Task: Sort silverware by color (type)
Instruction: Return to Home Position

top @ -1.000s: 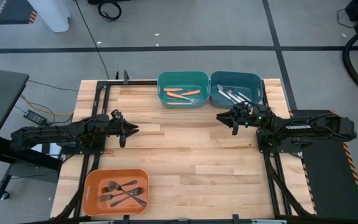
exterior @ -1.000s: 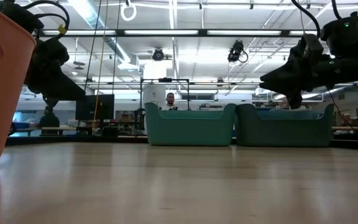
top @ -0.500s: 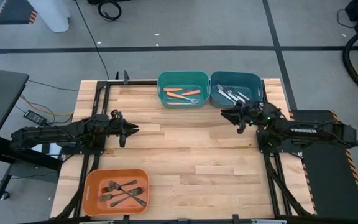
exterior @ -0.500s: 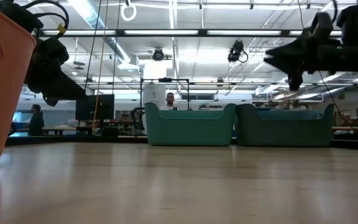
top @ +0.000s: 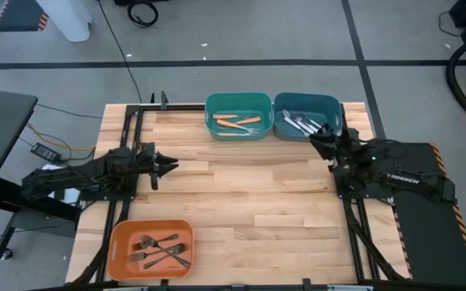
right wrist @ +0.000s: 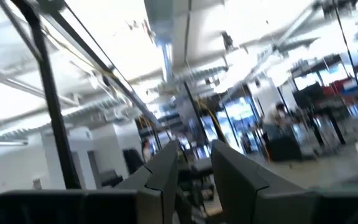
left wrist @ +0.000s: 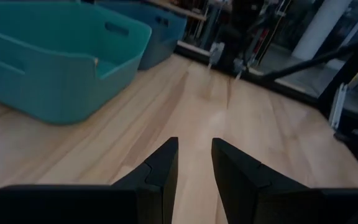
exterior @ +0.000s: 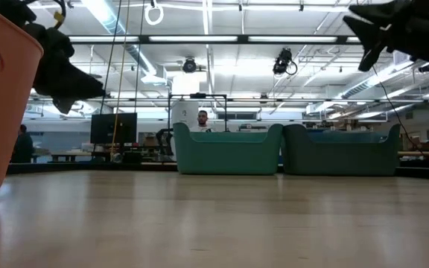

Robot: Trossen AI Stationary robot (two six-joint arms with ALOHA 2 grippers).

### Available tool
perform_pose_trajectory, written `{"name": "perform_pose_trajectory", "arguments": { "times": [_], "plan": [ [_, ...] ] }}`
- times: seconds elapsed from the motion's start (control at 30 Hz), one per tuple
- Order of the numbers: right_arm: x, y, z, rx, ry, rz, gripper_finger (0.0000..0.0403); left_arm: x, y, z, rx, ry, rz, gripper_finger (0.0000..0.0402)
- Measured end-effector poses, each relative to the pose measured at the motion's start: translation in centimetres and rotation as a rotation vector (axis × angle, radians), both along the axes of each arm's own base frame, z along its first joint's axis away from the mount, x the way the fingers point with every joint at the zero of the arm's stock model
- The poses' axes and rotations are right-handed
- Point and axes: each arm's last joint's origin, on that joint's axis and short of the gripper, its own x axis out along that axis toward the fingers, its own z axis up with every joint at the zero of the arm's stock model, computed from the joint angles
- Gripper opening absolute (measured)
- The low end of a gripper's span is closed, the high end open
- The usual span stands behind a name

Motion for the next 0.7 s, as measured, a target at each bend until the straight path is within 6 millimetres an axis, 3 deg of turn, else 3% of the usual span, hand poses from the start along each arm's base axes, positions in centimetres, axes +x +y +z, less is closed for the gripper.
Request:
{"name": "perform_pose_trajectory", "arguments": {
  "times": [0.37,0.7],
  "plan": [
    [-2.4,1.3,1.5,-0.086,-0.209,0.037,0.0106,-0.8,-0.2,1.0,0.023,-0.124,0.000,0.0107],
    [-2.5,1.8,1.7,-0.090,-0.237,0.090,0.0106,-1.0,-0.2,1.2,0.027,-0.148,0.000,0.0107]
  ]
}}
